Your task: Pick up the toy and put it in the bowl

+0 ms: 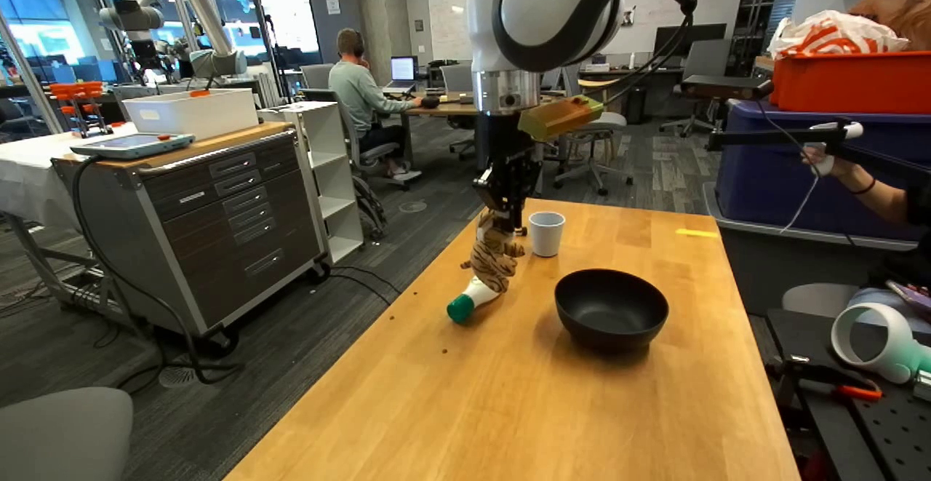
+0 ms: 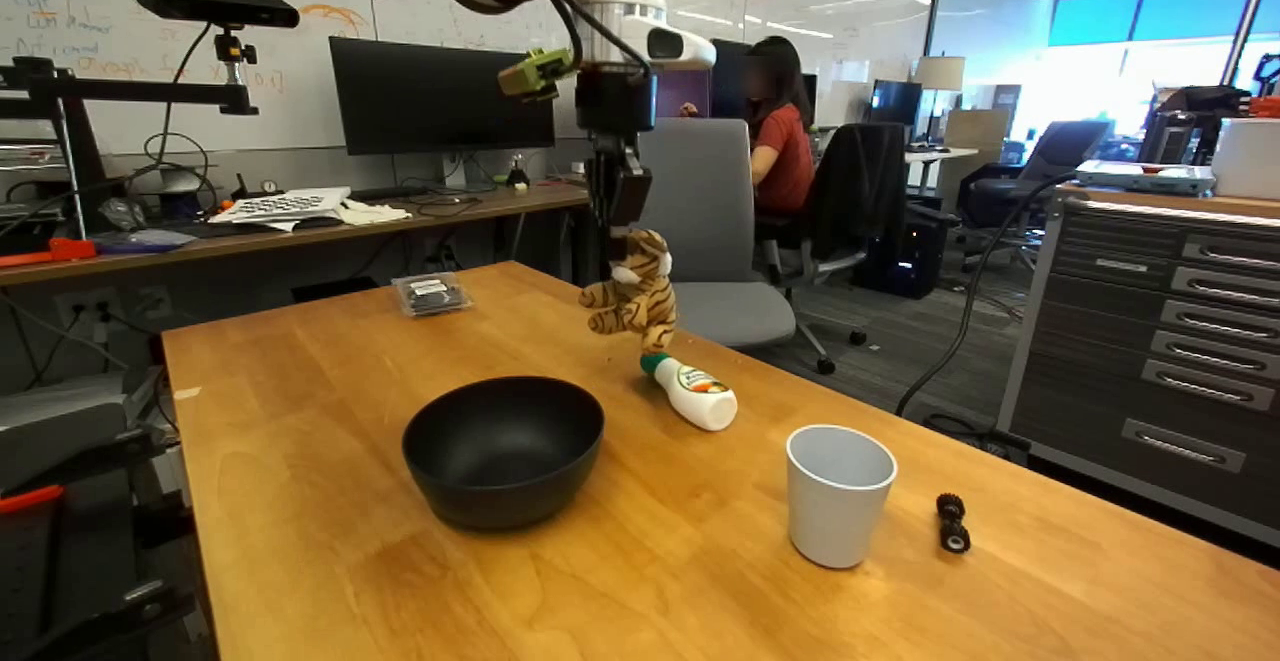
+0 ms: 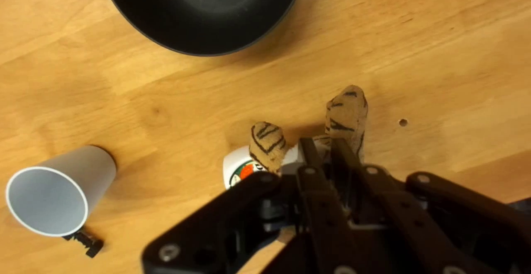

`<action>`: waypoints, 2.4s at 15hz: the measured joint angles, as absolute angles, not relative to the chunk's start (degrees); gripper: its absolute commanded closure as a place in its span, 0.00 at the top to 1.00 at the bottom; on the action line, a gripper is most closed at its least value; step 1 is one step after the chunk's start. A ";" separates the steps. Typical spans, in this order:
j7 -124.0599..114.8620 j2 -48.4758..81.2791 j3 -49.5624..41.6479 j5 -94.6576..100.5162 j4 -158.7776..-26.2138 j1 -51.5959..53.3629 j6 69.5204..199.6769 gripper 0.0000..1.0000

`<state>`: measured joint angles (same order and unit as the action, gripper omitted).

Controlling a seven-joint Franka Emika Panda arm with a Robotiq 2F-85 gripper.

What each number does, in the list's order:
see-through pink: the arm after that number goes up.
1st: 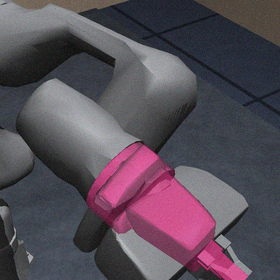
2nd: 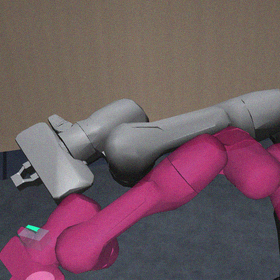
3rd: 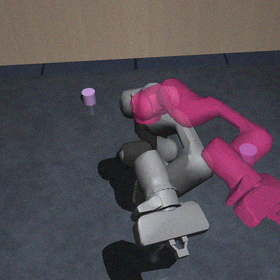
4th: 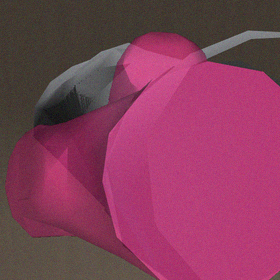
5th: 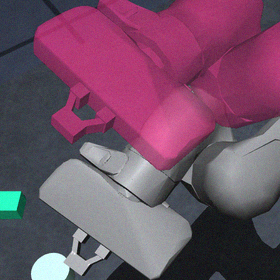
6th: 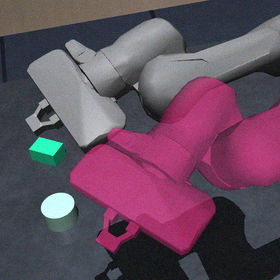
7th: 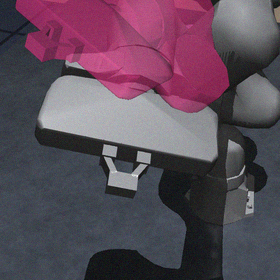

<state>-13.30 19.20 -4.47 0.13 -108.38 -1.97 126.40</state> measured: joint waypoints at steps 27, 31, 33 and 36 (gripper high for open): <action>-7.48 -3.34 -3.51 6.34 -133.45 -3.61 126.44 0.08; -8.82 -0.71 -4.15 8.74 -135.92 -4.66 130.16 0.09; -9.57 1.08 -4.37 9.05 -137.20 -4.78 132.56 0.09; -10.50 4.17 -4.41 9.05 -138.25 -4.78 135.76 0.08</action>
<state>-10.50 4.17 -4.41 9.05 -138.25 -4.78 135.76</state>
